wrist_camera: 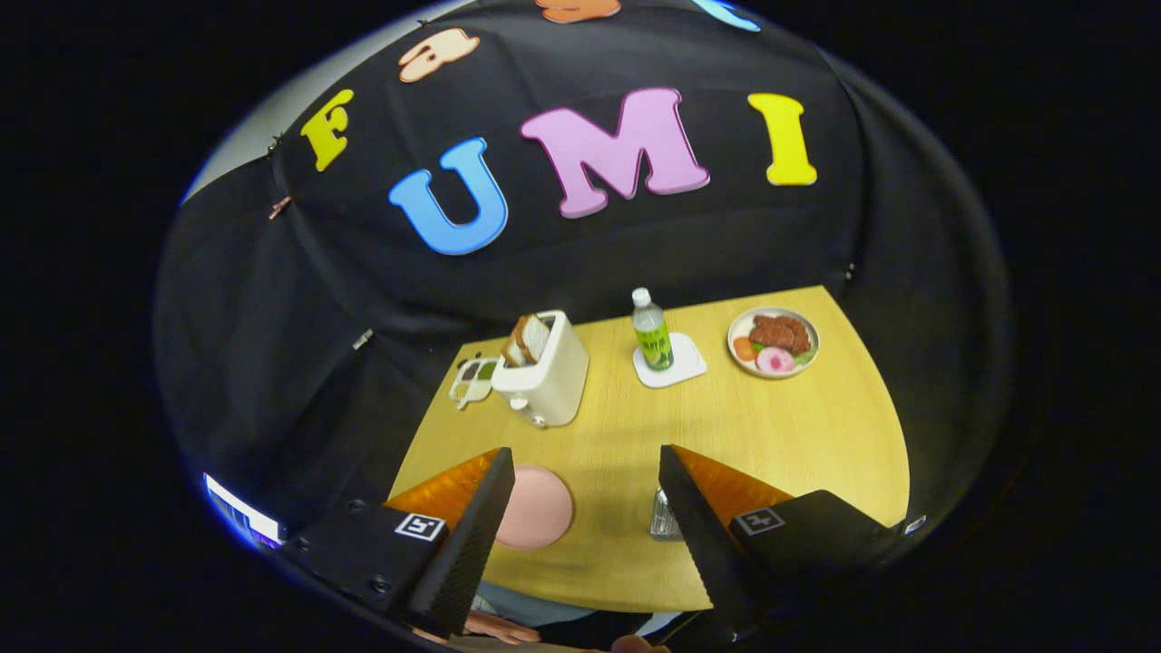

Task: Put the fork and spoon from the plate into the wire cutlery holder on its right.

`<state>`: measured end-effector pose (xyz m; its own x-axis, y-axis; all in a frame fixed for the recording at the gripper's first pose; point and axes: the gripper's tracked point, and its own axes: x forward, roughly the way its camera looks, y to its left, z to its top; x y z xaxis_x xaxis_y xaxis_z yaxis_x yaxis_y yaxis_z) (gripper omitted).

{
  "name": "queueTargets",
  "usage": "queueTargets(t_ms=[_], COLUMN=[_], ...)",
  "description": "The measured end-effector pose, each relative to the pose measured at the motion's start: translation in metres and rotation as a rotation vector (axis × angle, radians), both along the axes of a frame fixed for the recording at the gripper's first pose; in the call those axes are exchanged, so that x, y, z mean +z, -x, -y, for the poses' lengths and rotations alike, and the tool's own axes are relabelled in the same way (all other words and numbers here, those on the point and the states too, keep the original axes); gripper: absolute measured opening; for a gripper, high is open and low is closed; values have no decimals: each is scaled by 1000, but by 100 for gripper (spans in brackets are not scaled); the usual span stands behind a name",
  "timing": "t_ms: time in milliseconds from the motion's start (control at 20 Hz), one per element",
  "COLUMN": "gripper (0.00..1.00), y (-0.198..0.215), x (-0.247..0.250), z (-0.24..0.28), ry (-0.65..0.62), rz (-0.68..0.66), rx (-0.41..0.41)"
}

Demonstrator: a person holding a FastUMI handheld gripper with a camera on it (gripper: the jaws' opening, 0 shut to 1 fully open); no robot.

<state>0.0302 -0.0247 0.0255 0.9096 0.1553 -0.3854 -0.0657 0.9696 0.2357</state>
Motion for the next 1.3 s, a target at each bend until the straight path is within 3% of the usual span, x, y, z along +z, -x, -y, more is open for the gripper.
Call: queueTargets(t_ms=[300, 500, 700, 900, 1300], gripper=[99, 99, 99, 99, 99], y=[28, 43, 57, 70, 75], x=[52, 89, 97, 94, 54], z=[-27, -40, -50, -37, -33], ry=[171, 174, 157, 231, 163], rz=[289, 494, 594, 660, 620], rx=[-77, -105, -111, -202, -164])
